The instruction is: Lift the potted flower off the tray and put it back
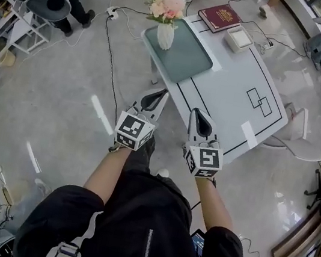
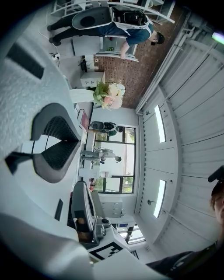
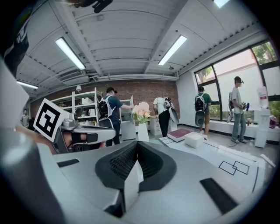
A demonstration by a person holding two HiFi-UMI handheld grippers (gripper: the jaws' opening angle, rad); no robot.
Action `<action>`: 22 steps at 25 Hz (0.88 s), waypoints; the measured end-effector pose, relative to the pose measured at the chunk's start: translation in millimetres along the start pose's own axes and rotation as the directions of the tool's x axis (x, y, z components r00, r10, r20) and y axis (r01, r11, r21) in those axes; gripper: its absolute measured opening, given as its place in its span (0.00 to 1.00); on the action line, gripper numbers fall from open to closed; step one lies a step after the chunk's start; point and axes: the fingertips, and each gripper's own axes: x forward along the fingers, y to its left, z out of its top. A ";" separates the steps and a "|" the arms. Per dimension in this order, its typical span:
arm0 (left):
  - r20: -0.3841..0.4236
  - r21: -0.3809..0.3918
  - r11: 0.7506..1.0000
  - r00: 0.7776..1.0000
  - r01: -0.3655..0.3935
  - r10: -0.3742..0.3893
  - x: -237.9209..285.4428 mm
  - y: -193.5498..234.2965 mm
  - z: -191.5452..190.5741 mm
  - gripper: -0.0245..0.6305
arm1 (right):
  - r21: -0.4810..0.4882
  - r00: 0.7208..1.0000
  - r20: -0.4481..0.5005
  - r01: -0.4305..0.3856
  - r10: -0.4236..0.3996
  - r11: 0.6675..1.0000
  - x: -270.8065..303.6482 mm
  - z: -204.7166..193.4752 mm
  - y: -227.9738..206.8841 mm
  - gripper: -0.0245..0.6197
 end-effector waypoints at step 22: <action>-0.073 -0.063 0.998 0.997 -0.005 0.001 91.6 208.7 -32.7 0.04 | -0.063 0.998 -0.056 0.015 -0.018 0.998 238.7 29.3 11.7 0.05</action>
